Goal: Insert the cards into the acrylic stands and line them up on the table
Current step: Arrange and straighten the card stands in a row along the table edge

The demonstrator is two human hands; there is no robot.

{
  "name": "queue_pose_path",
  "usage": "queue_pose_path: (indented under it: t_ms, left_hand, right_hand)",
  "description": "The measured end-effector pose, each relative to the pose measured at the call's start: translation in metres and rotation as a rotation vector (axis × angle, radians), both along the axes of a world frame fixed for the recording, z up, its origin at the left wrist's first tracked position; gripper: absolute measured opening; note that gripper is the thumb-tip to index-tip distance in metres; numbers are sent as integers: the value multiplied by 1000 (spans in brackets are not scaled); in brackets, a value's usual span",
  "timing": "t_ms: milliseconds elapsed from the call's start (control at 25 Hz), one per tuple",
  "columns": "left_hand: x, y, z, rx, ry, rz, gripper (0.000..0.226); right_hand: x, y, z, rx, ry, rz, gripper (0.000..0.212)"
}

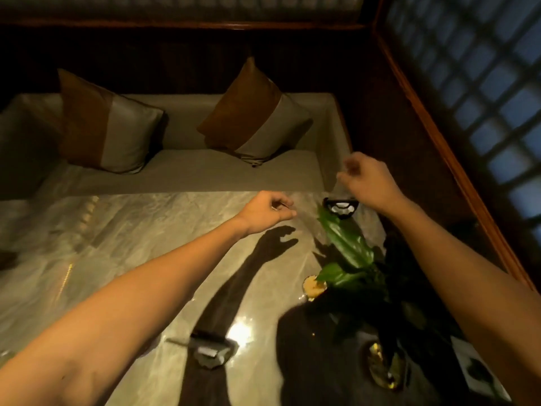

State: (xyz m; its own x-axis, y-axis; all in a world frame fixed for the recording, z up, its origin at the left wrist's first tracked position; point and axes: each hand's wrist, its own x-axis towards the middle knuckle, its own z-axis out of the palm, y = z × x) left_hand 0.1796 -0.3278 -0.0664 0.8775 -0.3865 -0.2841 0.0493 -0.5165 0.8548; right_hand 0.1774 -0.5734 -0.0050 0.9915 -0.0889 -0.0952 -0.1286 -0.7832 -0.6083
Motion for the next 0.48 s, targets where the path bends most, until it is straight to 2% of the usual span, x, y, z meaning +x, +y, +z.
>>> queue_pose_path:
  t_ms: [160,320,480]
  left_hand:
    - [-63,64,8,-9,6,-24,40]
    - [-116,122,-6,67,29,-130,44]
    - [-152,162,-12,129,198,-225,53]
  right_hand:
    - [-82,92,2,110,-32,118,48]
    - [-158,157,-28,31,38,270,51]
    - [-205,188,-62,179,340,403,61]
